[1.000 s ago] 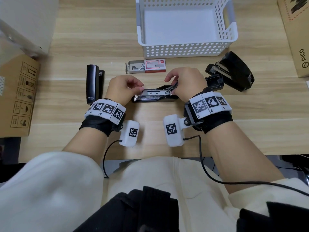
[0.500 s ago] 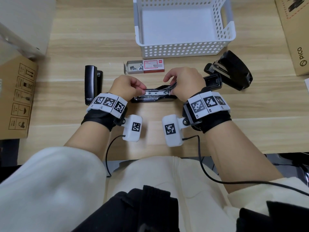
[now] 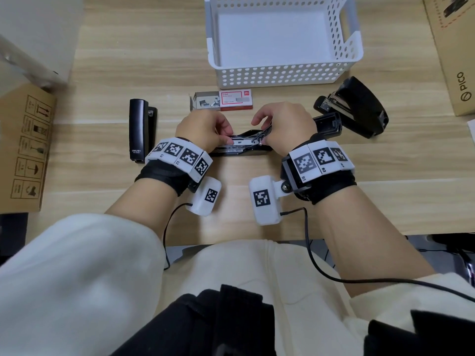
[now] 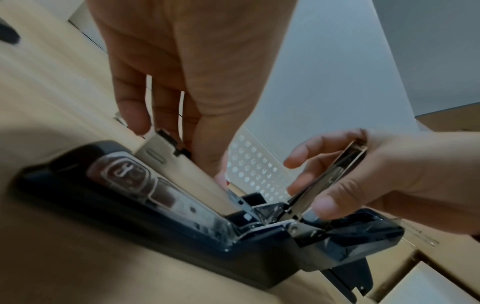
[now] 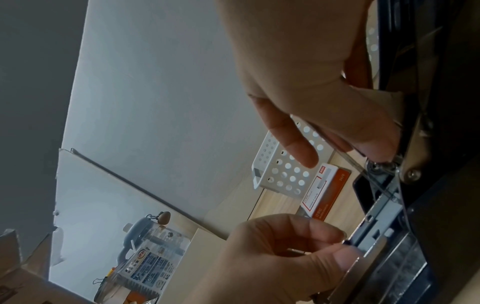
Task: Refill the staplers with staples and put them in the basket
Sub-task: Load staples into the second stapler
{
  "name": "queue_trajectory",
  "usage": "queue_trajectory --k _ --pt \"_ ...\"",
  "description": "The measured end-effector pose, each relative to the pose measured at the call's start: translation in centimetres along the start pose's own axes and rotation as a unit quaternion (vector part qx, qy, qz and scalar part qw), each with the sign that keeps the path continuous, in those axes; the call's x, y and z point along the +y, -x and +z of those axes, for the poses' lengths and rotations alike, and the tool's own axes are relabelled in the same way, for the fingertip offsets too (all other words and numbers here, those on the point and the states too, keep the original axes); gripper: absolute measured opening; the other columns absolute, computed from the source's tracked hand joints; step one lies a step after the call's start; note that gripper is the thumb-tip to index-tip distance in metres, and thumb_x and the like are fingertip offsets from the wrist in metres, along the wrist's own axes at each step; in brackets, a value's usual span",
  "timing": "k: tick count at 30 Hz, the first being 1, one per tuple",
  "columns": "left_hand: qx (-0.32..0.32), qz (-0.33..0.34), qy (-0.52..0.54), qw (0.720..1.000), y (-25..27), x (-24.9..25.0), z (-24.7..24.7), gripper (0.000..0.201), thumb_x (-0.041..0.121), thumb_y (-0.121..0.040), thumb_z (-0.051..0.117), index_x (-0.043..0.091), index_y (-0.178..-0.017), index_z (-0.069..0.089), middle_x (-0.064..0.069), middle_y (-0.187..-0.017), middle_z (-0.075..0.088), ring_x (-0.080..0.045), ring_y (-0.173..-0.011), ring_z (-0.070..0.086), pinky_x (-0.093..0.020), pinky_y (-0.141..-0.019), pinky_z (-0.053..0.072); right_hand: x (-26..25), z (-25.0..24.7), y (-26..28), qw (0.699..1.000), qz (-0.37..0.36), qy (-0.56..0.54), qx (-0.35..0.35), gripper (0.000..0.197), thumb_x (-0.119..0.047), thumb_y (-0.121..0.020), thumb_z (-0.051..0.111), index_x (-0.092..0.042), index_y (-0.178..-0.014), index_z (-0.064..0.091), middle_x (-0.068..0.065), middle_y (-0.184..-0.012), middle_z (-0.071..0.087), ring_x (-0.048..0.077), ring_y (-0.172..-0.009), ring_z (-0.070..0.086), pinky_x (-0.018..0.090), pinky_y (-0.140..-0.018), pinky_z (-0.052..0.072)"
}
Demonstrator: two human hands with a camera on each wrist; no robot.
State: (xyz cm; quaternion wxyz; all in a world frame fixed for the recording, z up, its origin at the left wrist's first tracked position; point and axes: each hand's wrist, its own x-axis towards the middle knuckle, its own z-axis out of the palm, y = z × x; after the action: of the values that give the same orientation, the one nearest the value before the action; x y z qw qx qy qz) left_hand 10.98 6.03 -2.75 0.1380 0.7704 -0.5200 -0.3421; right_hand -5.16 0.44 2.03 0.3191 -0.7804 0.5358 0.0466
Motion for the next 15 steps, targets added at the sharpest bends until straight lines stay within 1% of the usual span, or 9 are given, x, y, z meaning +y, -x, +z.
queue_trajectory --k 3,4,5,7,8,9,11,13,15 --pt "0.001 -0.007 0.007 1.000 -0.1 -0.6 -0.1 0.016 0.023 -0.068 0.079 0.025 -0.077 0.066 0.010 -0.073 0.062 -0.013 -0.074 0.059 -0.033 -0.080 0.051 0.0 -0.1 0.0 1.000 0.001 -0.001 -0.002 0.039 0.000 -0.077 0.065 -0.033 -0.097 0.065 -0.006 -0.095 0.068 0.018 -0.097 0.061 0.029 -0.080 0.049" --pt "-0.002 -0.007 0.022 1.000 -0.2 -0.7 -0.2 0.017 0.022 -0.067 0.080 0.024 -0.078 0.067 0.011 -0.071 0.061 -0.011 -0.072 0.059 -0.031 -0.078 0.051 0.0 -0.1 0.0 1.000 0.000 -0.001 -0.002 0.039 0.000 -0.077 0.065 -0.032 -0.098 0.065 -0.006 -0.095 0.068 0.018 -0.097 0.061 0.029 -0.079 0.048" --pt "-0.004 -0.003 0.047 0.999 -0.2 -0.9 -0.2 0.018 0.020 -0.067 0.080 0.022 -0.081 0.068 0.012 -0.070 0.060 -0.006 -0.068 0.058 -0.026 -0.076 0.050 0.0 -0.1 0.0 1.000 0.000 -0.001 -0.002 0.039 0.001 -0.077 0.065 -0.032 -0.098 0.065 -0.006 -0.095 0.068 0.018 -0.097 0.061 0.028 -0.078 0.048" --pt "0.019 0.000 0.098 0.995 -0.4 -1.0 -0.7 0.017 0.019 -0.070 0.078 0.017 -0.085 0.068 0.009 -0.071 0.060 0.002 -0.061 0.054 -0.010 -0.066 0.045 0.1 -0.1 0.0 1.000 -0.001 -0.001 -0.004 0.039 0.001 -0.077 0.064 -0.032 -0.098 0.065 -0.006 -0.095 0.068 0.018 -0.096 0.061 0.027 -0.077 0.047" --pt "0.053 -0.005 0.108 0.993 -0.6 -1.1 -1.0 0.015 0.020 -0.073 0.076 0.016 -0.086 0.068 0.005 -0.074 0.063 -0.001 -0.064 0.055 -0.008 -0.064 0.043 0.1 -0.1 0.0 1.000 -0.001 -0.001 -0.005 0.039 0.002 -0.078 0.064 -0.032 -0.098 0.065 -0.005 -0.096 0.068 0.018 -0.096 0.061 0.027 -0.076 0.046" --pt "0.094 -0.012 0.101 0.990 -1.0 -1.2 -1.4 0.013 0.021 -0.075 0.073 0.016 -0.086 0.069 0.001 -0.079 0.066 -0.007 -0.070 0.057 -0.012 -0.069 0.045 0.1 -0.1 0.0 1.000 -0.002 0.000 -0.006 0.039 0.002 -0.078 0.064 -0.032 -0.098 0.065 -0.005 -0.096 0.068 0.018 -0.096 0.061 0.027 -0.076 0.046" --pt "0.157 -0.035 0.046 0.986 -2.2 -1.7 -2.2 0.013 0.019 -0.078 0.068 0.017 -0.091 0.068 -0.004 -0.092 0.069 -0.019 -0.085 0.061 -0.027 -0.081 0.048 0.1 -0.1 0.0 1.000 -0.004 0.001 -0.006 0.038 0.001 -0.078 0.064 -0.032 -0.098 0.065 -0.005 -0.096 0.068 0.018 -0.097 0.061 0.026 -0.075 0.045" --pt "0.160 -0.046 -0.034 0.985 -3.6 -1.8 -2.8 0.018 0.012 -0.079 0.063 0.016 -0.097 0.067 -0.007 -0.101 0.068 -0.027 -0.096 0.061 -0.033 -0.085 0.047 0.1 -0.1 0.0 1.000 -0.003 0.000 -0.006 0.037 -0.001 -0.078 0.065 -0.032 -0.098 0.065 -0.006 -0.096 0.068 0.018 -0.096 0.061 0.025 -0.075 0.045" --pt "0.133 -0.046 -0.088 0.986 -4.8 -1.9 -3.0 0.020 0.010 -0.083 0.057 0.016 -0.099 0.067 -0.010 -0.104 0.067 -0.031 -0.099 0.060 -0.036 -0.083 0.046 0.1 -0.1 -0.1 1.000 -0.001 0.001 -0.008 0.037 -0.001 -0.078 0.065 -0.032 -0.097 0.065 -0.006 -0.095 0.068 0.018 -0.096 0.061 0.026 -0.075 0.046"
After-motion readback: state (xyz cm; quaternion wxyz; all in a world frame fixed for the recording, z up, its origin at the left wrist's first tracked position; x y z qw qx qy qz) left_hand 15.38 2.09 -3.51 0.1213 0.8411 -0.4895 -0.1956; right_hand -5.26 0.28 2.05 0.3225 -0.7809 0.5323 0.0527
